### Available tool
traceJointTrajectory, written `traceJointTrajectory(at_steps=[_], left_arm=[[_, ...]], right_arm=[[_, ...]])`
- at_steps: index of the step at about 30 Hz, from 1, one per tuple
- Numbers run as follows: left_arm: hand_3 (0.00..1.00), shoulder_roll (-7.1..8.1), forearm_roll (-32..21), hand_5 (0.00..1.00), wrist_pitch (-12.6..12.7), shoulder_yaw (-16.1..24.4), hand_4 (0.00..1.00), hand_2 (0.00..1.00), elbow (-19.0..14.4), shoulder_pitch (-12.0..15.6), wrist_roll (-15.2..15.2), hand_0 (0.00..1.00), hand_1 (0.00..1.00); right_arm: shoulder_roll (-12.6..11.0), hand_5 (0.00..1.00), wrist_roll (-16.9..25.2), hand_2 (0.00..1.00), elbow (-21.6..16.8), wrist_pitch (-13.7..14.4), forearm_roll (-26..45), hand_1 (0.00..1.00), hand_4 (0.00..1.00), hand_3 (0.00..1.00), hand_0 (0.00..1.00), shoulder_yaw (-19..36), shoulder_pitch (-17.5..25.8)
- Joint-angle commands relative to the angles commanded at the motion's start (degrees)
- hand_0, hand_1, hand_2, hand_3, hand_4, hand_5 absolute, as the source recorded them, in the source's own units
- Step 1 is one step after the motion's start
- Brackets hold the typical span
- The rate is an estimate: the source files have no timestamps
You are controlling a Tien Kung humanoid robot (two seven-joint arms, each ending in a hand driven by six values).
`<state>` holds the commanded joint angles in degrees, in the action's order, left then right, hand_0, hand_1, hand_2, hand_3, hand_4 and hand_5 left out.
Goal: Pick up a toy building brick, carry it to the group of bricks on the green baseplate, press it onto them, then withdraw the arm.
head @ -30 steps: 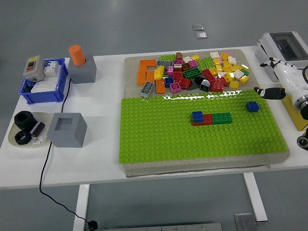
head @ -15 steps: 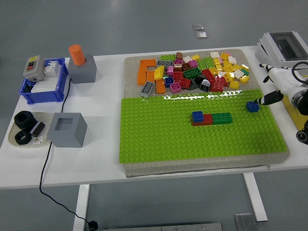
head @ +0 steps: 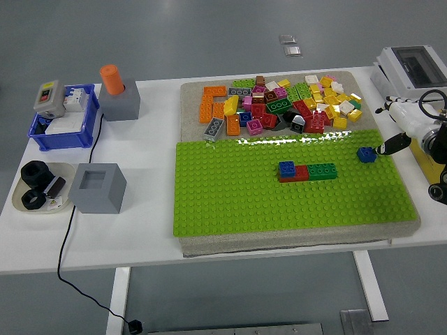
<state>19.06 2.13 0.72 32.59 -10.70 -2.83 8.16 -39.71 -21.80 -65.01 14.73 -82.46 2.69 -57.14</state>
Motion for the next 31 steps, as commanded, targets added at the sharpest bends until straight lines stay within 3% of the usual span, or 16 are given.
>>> traceJointTrajectory(at_steps=[12, 16, 22, 25, 26, 31], left_arm=[[0.647, -0.14, 0.6, 0.46, -0.1, 0.5, 0.894, 0.854, 0.0, -0.3, 0.5, 0.843, 0.879], [0.645, -0.13, 1.1, 0.457, -0.1, 0.8, 0.895, 0.865, 0.0, 0.0, 0.7, 0.852, 0.887], [0.646, -0.02, 1.9, 0.462, -0.1, 1.2, 0.898, 0.872, -0.1, 0.1, 0.9, 0.856, 0.894], [0.646, -0.02, 2.2, 0.462, 0.0, 1.5, 0.898, 0.872, -0.1, 0.2, 0.9, 0.856, 0.894], [0.647, -0.03, 2.3, 0.467, 0.1, 1.6, 0.903, 0.876, -0.1, 0.2, 1.0, 0.857, 0.895], [0.647, -0.14, 2.3, 0.467, 0.1, 1.7, 0.903, 0.876, -0.1, 0.3, 0.9, 0.857, 0.895]], right_arm=[[2.6, 0.252, -0.4, 0.998, 1.5, -15.0, -3.2, 0.998, 0.989, 0.784, 0.998, 9.6, -3.3], [2.8, 0.246, 0.2, 0.998, 1.1, -18.2, -2.3, 0.998, 0.985, 0.777, 0.998, 10.5, -2.3], [2.3, 0.245, 1.2, 0.998, 0.9, -17.0, -1.1, 0.998, 0.987, 0.77, 0.998, 10.0, -0.6], [1.5, 0.245, 2.1, 0.998, 1.1, -13.3, 0.9, 0.998, 0.987, 0.77, 0.998, 7.6, 1.1], [1.3, 0.151, 2.4, 0.998, 1.2, -12.0, 1.5, 0.998, 0.925, 0.763, 0.998, 6.7, 1.8], [1.0, 0.151, 3.6, 0.998, 2.0, -6.3, 2.8, 0.998, 0.925, 0.763, 0.998, 4.4, 4.2]])
